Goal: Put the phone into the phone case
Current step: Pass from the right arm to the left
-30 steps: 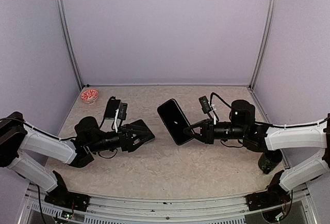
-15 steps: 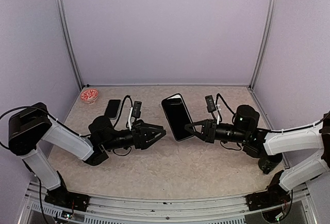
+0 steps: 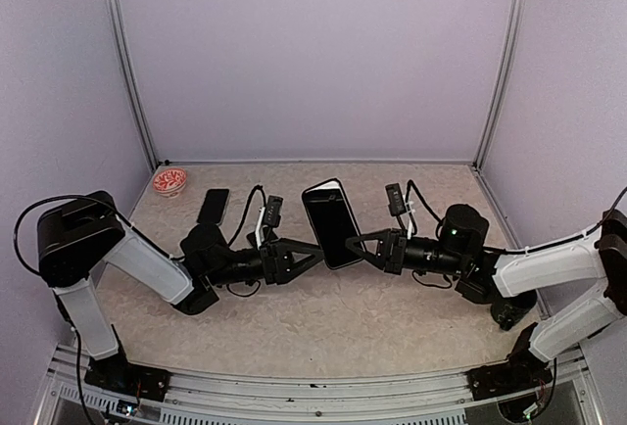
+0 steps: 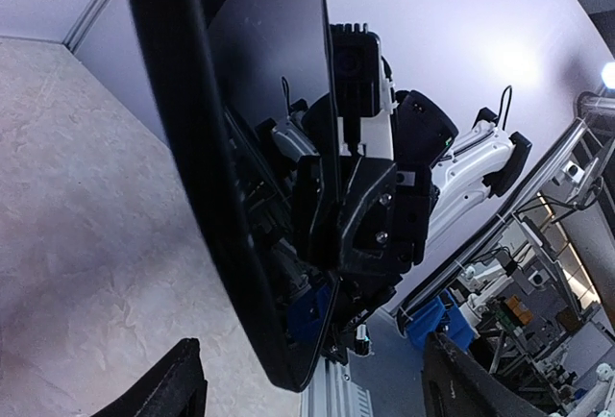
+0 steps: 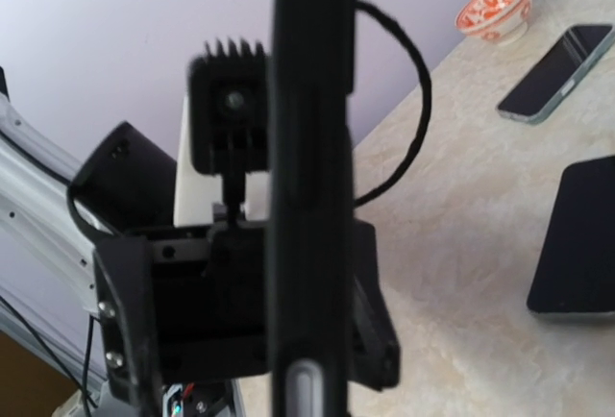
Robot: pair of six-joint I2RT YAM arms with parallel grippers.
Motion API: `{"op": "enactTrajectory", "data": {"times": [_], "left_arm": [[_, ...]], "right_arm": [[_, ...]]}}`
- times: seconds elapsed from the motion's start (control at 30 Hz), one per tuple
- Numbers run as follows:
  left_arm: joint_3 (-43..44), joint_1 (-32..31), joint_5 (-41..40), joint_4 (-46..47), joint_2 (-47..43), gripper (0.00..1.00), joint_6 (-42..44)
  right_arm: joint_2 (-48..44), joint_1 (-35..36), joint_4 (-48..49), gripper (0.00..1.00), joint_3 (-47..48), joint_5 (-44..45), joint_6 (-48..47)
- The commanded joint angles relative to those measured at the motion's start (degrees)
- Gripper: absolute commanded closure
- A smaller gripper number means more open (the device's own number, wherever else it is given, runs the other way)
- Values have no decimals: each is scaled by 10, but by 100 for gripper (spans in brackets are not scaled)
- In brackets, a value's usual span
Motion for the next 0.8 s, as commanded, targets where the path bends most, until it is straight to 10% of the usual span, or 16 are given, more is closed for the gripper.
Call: {"op": "enactTrajectory", "data": {"times": [0.0, 0.77], "left_arm": [[17, -4, 16, 32, 15, 29, -8], [18, -5, 19, 42, 17, 100, -17]], "right_arm": [[19, 13, 79, 100, 6, 0, 10], [57, 30, 84, 100, 12, 4, 9]]}}
